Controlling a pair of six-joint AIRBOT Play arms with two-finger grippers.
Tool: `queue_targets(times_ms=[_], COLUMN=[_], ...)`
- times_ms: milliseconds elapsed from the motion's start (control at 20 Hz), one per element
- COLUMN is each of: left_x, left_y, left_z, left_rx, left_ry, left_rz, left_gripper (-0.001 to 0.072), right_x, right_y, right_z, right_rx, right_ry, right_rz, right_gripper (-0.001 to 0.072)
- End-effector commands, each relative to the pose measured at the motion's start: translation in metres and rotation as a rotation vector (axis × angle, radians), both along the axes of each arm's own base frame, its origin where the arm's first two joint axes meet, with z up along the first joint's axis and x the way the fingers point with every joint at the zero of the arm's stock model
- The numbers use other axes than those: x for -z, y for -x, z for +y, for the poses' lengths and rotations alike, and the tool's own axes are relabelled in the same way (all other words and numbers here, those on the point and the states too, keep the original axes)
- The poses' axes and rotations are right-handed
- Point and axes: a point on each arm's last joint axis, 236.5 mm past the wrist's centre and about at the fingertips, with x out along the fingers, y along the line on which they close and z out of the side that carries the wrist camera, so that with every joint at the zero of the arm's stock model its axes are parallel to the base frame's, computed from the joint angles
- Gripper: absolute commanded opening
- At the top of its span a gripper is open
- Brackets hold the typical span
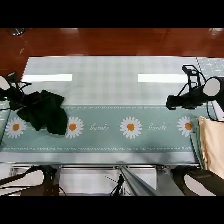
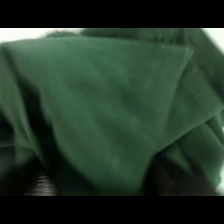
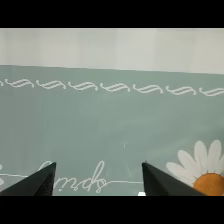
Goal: Fold the shirts.
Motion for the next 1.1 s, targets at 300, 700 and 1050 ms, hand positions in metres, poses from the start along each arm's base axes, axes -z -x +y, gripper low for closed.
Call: queue_targets(times_ms=[300, 700, 1050], left_x=[-0.191, -0.466, -0.460], left_y=[-0.061, 0.005, 0.032], left_z=[-0.083, -0.192, -0.333], left_rx=[0.186, 0.498, 0.661], left_ry=[0.203, 0.198, 0.566], left_rz=[-0.611, -1.286, -1.312], left_gripper=[0.0025, 0.0024, 0.0024], right_x=[-0.046, -0.133, -0.176], right_y=[0.006, 0.049, 0.075], right_z=[0.018, 0.015, 0.012], right_rx=[0.019, 0.006, 0.023], right_ry=[-0.098, -0.120, -0.138], right_rz=[-0.122, -0.369, -0.528], right_gripper=[0.0621, 0.0620, 0.0620])
